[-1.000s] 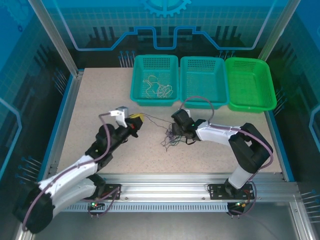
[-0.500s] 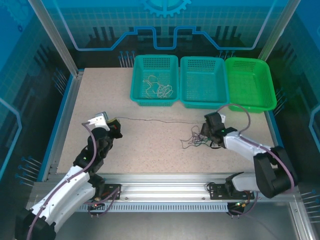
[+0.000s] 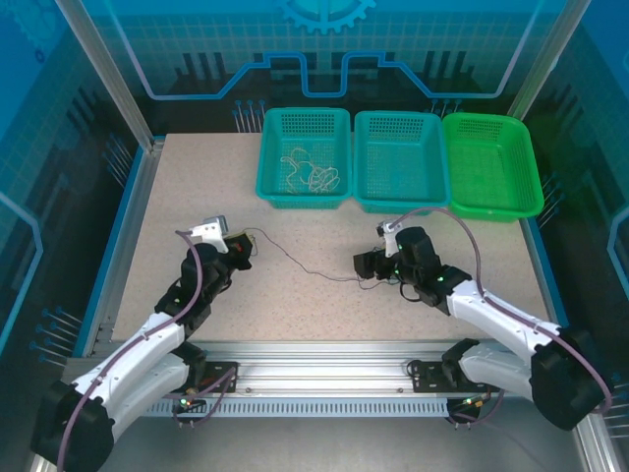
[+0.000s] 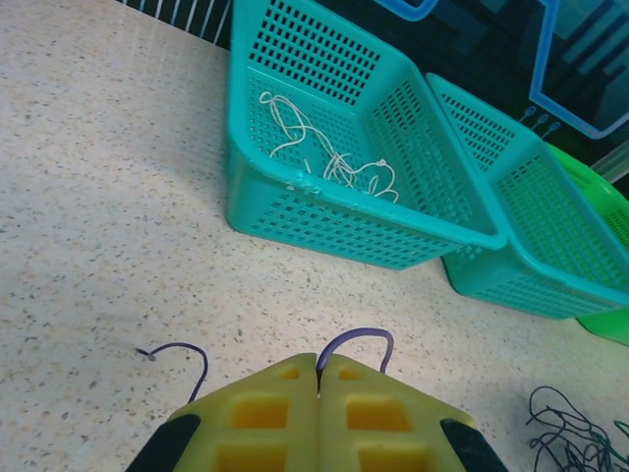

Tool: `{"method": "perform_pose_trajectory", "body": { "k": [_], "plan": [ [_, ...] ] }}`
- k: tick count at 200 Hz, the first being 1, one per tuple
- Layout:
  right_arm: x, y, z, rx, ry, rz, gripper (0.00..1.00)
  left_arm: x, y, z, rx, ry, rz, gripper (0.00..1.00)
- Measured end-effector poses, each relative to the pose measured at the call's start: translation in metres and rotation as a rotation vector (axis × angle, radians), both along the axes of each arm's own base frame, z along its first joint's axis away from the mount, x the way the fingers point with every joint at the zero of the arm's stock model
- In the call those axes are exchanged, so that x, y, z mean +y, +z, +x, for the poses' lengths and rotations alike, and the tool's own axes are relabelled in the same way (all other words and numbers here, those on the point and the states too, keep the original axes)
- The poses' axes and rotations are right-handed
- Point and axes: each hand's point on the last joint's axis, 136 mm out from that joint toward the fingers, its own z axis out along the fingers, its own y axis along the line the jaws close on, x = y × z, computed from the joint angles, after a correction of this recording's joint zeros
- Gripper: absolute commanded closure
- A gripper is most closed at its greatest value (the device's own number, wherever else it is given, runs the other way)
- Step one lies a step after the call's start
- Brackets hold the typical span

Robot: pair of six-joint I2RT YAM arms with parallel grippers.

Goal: Untangle the cables

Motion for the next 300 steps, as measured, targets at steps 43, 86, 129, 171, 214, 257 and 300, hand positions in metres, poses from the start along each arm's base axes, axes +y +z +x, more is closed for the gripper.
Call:
{"method": "perform_pose_trajectory", "body": {
  "k": [43,86,129,171,214,257,300],
  "plan": [
    [0.057,0.051,-0.015,-0.127,0.329,0.034,0.15,-0.007,0.000,-0.002,0.000,-0.042,-0.005,1.00],
    [0.115,0.014,-0.024,0.020,0.610,-0.014,0.21,-0.011,0.001,-0.004,-0.001,-0.067,-0.013,1.00],
    [0.119,-0.070,-0.038,0.253,0.671,-0.146,0.53,-0.010,0.008,-0.008,-0.020,-0.072,-0.009,1.00],
    [0.118,-0.063,-0.041,0.249,0.671,-0.139,1.00,-0.010,0.010,-0.010,-0.027,-0.079,-0.005,1.00],
    [0.113,0.057,-0.027,-0.082,0.610,-0.003,1.00,-0.021,0.013,-0.012,-0.043,-0.146,-0.012,0.95],
    [0.096,0.162,-0.031,-0.393,0.526,0.120,1.00,-0.037,0.026,-0.012,-0.095,-0.235,-0.039,0.67],
    [0.088,0.186,-0.024,-0.413,0.428,0.177,1.00,-0.064,0.046,-0.021,-0.180,-0.380,-0.069,0.43]
  ]
}}
